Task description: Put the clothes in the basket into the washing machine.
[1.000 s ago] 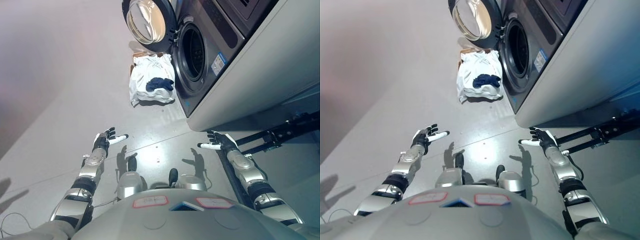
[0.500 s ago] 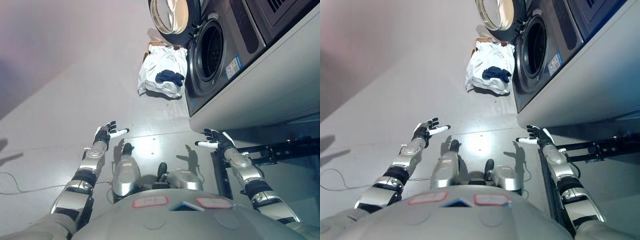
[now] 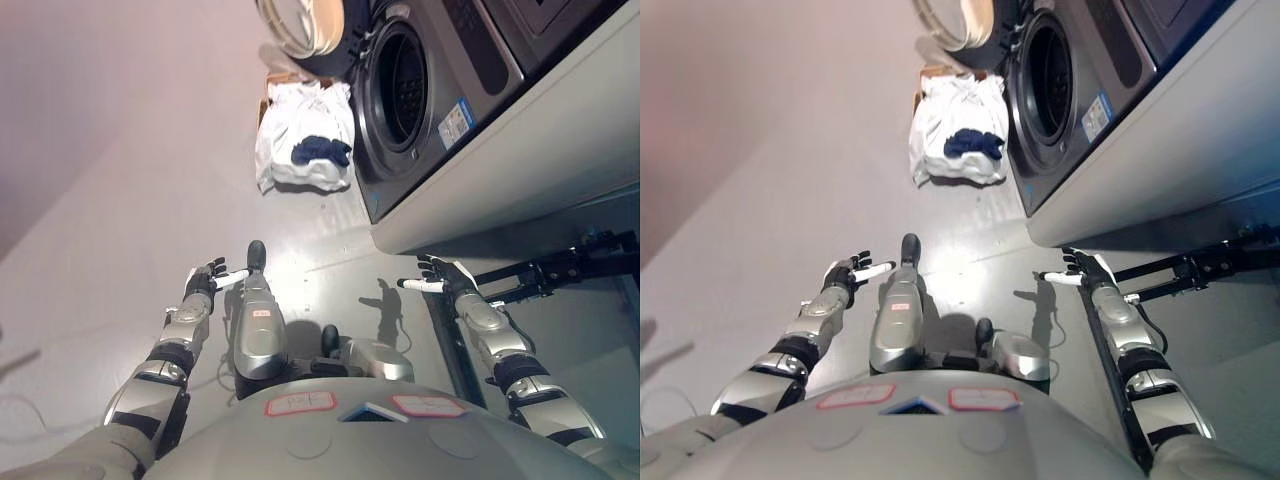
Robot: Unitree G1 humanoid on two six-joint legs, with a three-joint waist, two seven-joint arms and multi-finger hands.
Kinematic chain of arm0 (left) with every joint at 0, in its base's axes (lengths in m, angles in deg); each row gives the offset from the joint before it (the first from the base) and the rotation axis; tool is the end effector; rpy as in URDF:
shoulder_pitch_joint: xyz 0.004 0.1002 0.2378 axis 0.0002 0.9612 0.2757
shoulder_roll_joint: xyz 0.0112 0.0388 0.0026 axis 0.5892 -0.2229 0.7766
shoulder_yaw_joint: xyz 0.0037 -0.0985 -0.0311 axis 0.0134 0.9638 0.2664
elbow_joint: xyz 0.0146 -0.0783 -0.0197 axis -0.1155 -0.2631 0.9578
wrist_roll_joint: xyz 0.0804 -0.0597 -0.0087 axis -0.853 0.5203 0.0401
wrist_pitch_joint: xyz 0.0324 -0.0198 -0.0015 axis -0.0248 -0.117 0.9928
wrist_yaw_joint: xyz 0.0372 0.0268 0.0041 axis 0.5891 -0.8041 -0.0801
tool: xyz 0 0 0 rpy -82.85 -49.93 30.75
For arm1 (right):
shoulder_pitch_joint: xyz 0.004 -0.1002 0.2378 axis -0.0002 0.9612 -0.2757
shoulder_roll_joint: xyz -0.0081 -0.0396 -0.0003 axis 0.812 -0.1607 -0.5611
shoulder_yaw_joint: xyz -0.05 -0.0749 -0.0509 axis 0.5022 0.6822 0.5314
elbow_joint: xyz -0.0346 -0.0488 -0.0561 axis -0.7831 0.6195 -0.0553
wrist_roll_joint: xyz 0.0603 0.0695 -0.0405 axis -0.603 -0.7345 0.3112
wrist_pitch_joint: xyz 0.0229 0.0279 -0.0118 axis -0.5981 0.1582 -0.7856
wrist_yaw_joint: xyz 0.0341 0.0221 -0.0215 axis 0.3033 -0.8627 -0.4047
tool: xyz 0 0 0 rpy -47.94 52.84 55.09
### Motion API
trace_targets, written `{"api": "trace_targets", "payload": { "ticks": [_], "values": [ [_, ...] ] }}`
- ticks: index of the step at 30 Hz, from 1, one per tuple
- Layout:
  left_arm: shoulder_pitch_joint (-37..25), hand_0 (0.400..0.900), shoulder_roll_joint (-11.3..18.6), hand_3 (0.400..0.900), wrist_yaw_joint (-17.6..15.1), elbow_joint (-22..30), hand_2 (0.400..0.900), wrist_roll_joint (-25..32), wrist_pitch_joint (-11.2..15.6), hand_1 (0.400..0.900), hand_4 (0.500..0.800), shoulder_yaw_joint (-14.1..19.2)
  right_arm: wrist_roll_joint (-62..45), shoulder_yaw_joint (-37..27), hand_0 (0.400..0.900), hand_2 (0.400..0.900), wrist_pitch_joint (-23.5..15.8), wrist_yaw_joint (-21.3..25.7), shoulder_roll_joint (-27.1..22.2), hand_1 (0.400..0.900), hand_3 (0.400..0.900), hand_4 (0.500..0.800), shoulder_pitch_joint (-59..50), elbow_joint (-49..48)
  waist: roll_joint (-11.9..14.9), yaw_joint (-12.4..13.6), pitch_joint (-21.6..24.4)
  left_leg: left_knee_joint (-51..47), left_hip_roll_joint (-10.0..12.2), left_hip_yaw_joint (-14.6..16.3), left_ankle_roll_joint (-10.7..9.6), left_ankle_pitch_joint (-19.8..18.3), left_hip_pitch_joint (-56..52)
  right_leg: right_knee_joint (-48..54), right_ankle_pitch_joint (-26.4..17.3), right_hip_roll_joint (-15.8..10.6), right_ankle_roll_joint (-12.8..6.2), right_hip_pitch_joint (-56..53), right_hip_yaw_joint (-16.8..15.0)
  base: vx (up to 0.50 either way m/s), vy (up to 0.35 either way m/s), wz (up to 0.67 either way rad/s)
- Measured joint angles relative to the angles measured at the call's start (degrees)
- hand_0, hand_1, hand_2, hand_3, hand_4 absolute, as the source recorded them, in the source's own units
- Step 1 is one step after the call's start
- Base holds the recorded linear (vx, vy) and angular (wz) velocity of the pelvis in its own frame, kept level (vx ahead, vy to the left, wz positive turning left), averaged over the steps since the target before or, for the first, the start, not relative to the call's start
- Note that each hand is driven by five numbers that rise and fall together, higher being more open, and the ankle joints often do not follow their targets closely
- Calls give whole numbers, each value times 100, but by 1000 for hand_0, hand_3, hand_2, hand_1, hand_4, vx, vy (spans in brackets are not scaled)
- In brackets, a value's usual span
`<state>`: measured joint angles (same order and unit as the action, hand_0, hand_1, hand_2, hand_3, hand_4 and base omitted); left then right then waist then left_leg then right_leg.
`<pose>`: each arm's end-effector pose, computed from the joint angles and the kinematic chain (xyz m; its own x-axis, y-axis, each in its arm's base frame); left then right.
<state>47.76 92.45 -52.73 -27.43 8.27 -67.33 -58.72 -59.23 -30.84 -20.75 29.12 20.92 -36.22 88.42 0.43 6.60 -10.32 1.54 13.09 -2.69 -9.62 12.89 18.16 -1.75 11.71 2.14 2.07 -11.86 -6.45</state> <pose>0.1463 0.2281 -0.0845 0.6042 0.2661 -0.7511 -0.1375 0.9633 0.2307 0.1344 -0.2614 -0.0692 0.6680 -0.1584 -0.7271 -0.1607 0.9233 -0.3488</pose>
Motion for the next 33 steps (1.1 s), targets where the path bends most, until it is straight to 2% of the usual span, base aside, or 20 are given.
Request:
{"api": "trace_targets", "payload": {
  "ticks": [1,2,3,4,6,7,9,11,15,17,19,20,21,22,23,24,26,29,31,33],
  "values": [
    [62,900,-14,900,-46,63,900,29,6,900,800,4,0,10,900,900,6,-1,-23,900,900,800,17,14,-30,-4,146,9,-3,-13,151,-119,-63,-12,124,-170,-174,5,-113,304,350,-17],
    [127,900,-14,900,-95,100,900,39,16,900,800,12,-2,61,900,900,-16,49,-10,900,900,800,11,53,-7,-24,312,52,-107,168,252,325,-93,30,223,-423,-416,-42,-77,326,319,-6],
    [-13,900,112,900,-167,80,900,80,17,900,800,20,-14,91,900,900,-7,96,169,900,900,800,-29,85,301,-103,334,93,-438,445,410,184,-78,25,217,-798,-574,-58,-78,347,309,-11],
    [-184,900,150,900,-208,78,900,103,28,900,800,19,-19,137,900,900,-20,95,258,900,900,800,-51,86,409,-126,339,171,-629,553,574,92,-45,-241,165,-1014,-685,-8,23,337,315,-28],
    [-541,900,182,900,-223,254,900,154,123,900,800,5,-58,256,900,900,-40,83,325,900,900,800,-113,82,479,-50,360,409,-856,768,833,-92,3,-696,-168,-1366,-906,-7,142,295,302,-49],
    [-557,900,268,900,-228,381,900,181,239,900,800,9,-75,304,900,900,-41,66,397,900,900,800,-263,90,500,39,367,600,-873,973,897,-261,81,-735,-523,-1556,-1153,28,51,235,283,-45],
    [-642,900,414,900,-311,536,900,198,297,900,800,52,-115,390,900,900,-93,59,459,900,900,800,-617,-37,502,81,378,722,-955,1166,979,-494,123,-649,-895,-1712,-1465,194,57,224,259,-8],
    [-816,900,425,900,-338,577,900,199,372,900,800,62,-129,442,900,900,-93,66,451,900,900,800,-828,-34,527,86,395,753,-1126,1187,1052,-619,164,-643,-1163,-1827,-1564,247,132,221,234,9],
    [-872,900,402,900,-327,358,900,199,369,900,800,-8,-144,458,900,900,-96,153,462,900,900,800,-961,-6,715,85,545,745,-1332,1155,1263,-819,105,-1020,-1755,-1985,-1481,459,118,226,298,4],
    [-808,900,447,900,-321,273,900,196,328,900,800,-17,-150,443,900,900,-94,173,497,900,900,800,-953,-10,714,-21,537,661,-1520,1155,1406,-967,-133,-1623,-2392,-1979,-1394,690,176,236,350,7],
    [-709,900,494,900,-325,271,900,196,279,900,800,-1,-151,462,900,900,-98,155,513,900,900,800,-834,-45,645,-72,497,397,-1558,1102,1540,-958,-525,-2492,-2277,-2003,-1405,1090,177,332,324,19],
    [-688,900,520,900,-323,269,900,196,246,900,800,-7,-151,445,900,900,-113,152,522,900,900,800,-816,-56,522,-151,396,197,-1652,1007,1649,-989,-817,-2822,-1958,-1920,-1426,1354,253,301,246,27],
    [-666,900,493,900,-329,253,900,195,239,900,800,1,-152,433,900,900,-147,145,487,900,900,800,-824,-95,357,-249,298,-13,-1651,869,1701,-952,-1145,-3215,-1436,-1716,-1229,1667,343,342,134,55],
    [-654,900,480,900,-316,238,900,195,242,900,800,-3,-152,426,900,900,-177,153,458,900,900,800,-858,-94,176,-335,213,-93,-1614,834,1662,-882,-1317,-3232,-1183,-1592,-1209,1843,408,247,60,50],
    [-669,900,421,900,-312,247,900,192,251,900,800,-14,-151,413,900,900,-175,146,423,900,900,800,-733,-120,63,-491,189,-134,-1678,730,1679,-998,-1433,-3152,-1028,-1411,-1210,2157,481,458,22,105],
    [-686,900,414,900,-332,254,900,191,265,900,800,55,-155,342,900,900,-192,142,420,900,900,800,-680,-140,-9,-586,157,-213,-1731,674,1738,-838,-1511,-2736,-931,-1429,-1244,2287,676,239,-44,75],
    [-733,900,341,900,-323,253,900,187,271,900,800,56,-159,190,900,900,-190,147,408,900,900,800,-346,-202,15,-900,126,-291,-1965,407,1785,-868,-1707,-1652,-957,-1502,-1278,2479,986,381,-80,96],
    [-757,900,242,900,-300,52,900,173,269,900,800,93,-160,39,900,900,-141,143,435,900,900,800,28,-193,158,-1290,-6,-391,-2161,52,1847,-945,-2034,296,-1690,-1576,-1568,2659,1078,302,-27,53],
    [-611,900,141,900,-280,32,900,169,260,900,800,113,-159,-104,900,900,-108,147,431,900,900,800,219,-177,221,-1359,-107,-431,-2178,-8,1849,-1018,-2295,611,-2086,-1536,-1516,2804,1037,204,-8,25],
    [-433,900,42,900,-198,15,900,131,253,900,800,112,-160,-242,900,900,-78,150,423,900,900,800,307,-115,254,-1394,-126,-454,-2183,-66,1784,-1137,-2510,552,-2213,-1529,-1419,2840,1176,218,-58,40]
  ]
}}
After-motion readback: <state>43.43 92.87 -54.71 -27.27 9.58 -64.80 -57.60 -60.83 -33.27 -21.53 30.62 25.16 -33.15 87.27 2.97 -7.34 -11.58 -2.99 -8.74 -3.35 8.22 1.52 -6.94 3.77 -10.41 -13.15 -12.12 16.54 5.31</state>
